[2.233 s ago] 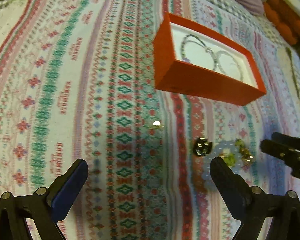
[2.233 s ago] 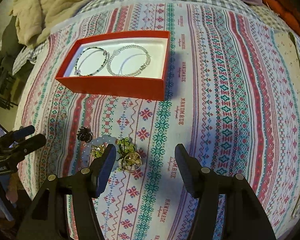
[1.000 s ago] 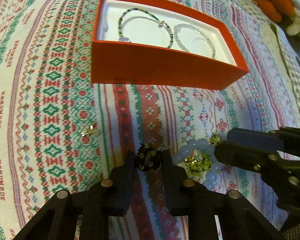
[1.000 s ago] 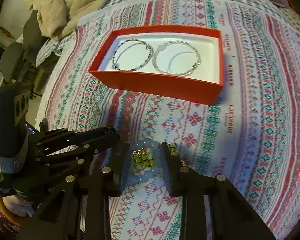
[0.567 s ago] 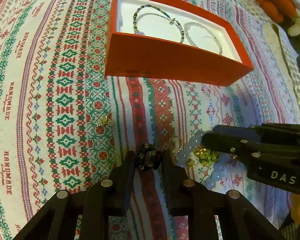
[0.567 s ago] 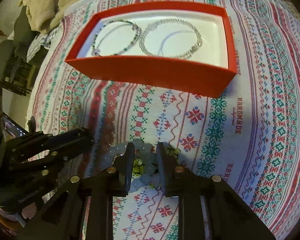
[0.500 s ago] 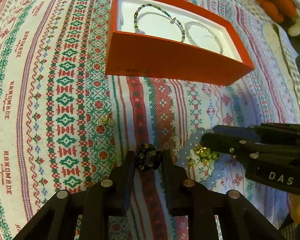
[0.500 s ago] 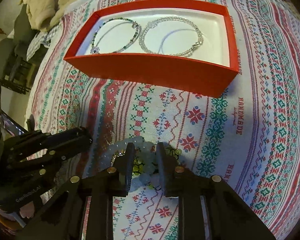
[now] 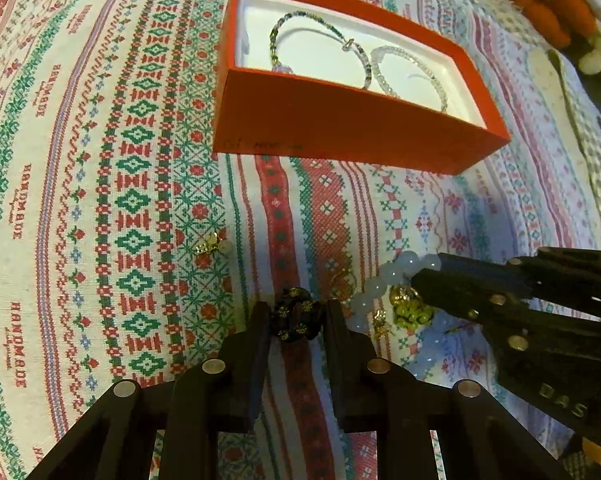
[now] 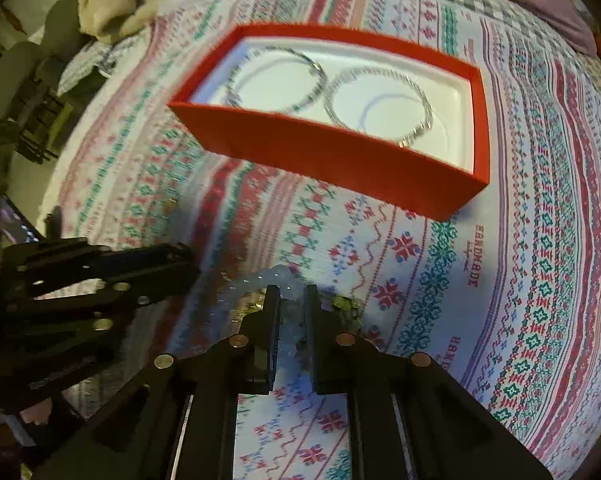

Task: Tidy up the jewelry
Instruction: 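Grasp black charm with left tool while right tool grasps pale blue bead bracelet, then lower black charm and blue bracelet into the red box and release both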

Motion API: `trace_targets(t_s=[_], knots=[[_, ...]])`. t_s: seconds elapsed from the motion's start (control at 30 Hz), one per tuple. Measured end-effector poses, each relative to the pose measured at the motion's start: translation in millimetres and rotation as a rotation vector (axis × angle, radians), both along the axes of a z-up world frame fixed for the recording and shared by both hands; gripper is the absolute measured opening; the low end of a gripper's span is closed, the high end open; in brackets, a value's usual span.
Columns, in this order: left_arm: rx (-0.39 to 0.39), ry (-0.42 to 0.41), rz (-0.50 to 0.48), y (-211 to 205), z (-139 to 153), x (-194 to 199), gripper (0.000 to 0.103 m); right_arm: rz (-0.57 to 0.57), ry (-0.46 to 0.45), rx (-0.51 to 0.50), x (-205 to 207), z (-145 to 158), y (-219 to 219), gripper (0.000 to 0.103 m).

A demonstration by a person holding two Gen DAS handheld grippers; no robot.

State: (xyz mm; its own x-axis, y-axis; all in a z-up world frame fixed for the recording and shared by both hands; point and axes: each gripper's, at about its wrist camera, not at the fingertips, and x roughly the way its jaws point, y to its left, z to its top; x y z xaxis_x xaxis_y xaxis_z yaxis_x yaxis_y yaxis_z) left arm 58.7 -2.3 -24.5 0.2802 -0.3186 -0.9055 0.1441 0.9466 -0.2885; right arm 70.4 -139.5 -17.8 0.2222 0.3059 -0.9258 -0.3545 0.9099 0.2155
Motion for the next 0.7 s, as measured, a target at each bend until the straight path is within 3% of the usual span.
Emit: trace_targets(t_s=[0.37, 0.7], knots=[[-0.034, -0.050, 0.001, 11.0, 25.5, -1.8, 0.020, 0.036, -0.068, 0.088, -17.2, 44.0, 1.4, 0.012], [-0.084, -0.134, 0.011, 25.8, 54.3, 5.5, 0.020, -0.021, -0.137, 0.153, -10.8, 78.0, -16.6, 0.012]])
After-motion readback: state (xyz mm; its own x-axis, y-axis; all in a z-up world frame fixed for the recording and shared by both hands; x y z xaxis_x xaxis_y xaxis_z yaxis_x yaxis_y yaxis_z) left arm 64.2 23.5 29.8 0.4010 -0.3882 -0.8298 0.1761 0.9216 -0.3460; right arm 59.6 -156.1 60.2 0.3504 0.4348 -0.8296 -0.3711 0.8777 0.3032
